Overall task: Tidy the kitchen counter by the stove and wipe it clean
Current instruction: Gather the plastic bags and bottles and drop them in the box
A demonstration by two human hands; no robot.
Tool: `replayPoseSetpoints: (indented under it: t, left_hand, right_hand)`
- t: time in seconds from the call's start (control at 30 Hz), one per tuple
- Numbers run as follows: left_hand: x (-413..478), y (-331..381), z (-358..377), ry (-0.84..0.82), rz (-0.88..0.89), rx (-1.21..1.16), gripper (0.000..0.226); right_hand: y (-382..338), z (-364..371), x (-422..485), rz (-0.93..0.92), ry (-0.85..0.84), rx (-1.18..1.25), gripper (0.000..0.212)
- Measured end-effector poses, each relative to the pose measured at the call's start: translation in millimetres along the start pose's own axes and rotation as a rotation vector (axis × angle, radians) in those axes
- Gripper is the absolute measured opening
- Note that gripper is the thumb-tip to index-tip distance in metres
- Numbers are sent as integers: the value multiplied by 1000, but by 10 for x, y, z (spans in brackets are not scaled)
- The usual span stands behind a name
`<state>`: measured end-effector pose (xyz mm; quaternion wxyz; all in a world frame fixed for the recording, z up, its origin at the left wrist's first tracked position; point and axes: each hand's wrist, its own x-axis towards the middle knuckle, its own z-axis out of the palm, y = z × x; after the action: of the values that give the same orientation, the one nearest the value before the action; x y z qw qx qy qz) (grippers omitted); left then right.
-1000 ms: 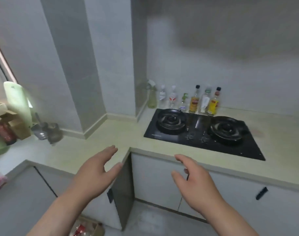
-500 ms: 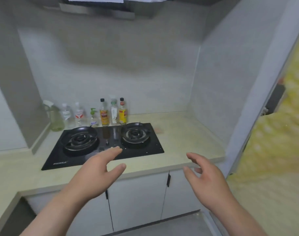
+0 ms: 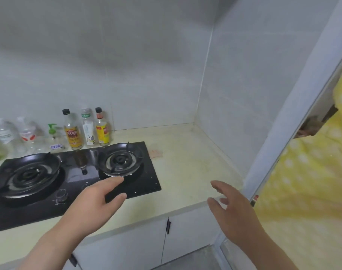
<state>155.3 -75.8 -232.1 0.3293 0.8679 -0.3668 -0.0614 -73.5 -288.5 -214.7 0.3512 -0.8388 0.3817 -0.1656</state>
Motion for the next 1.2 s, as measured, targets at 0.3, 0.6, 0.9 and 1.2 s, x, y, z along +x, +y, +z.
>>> replayPoseSetpoints:
  t: [0.3,0.6,0.9,1.2]
  left_hand:
    - [928,291,441,-45,9,101,49]
    - [1624,612,938,-1,-133,283,48]
    - [2093,730,1223,-13,-238,355,48]
    - [2930,253,1545,-118,-239,319,49]
  right_hand:
    - [441,-172,1078,23,-46,2,43]
    - [1132,-538,2400,-170,-185,-186,45]
    - [1393,-487,3396,-297,-291,-285,46]
    - [1258,111,4012,-320,-415,-369,49]
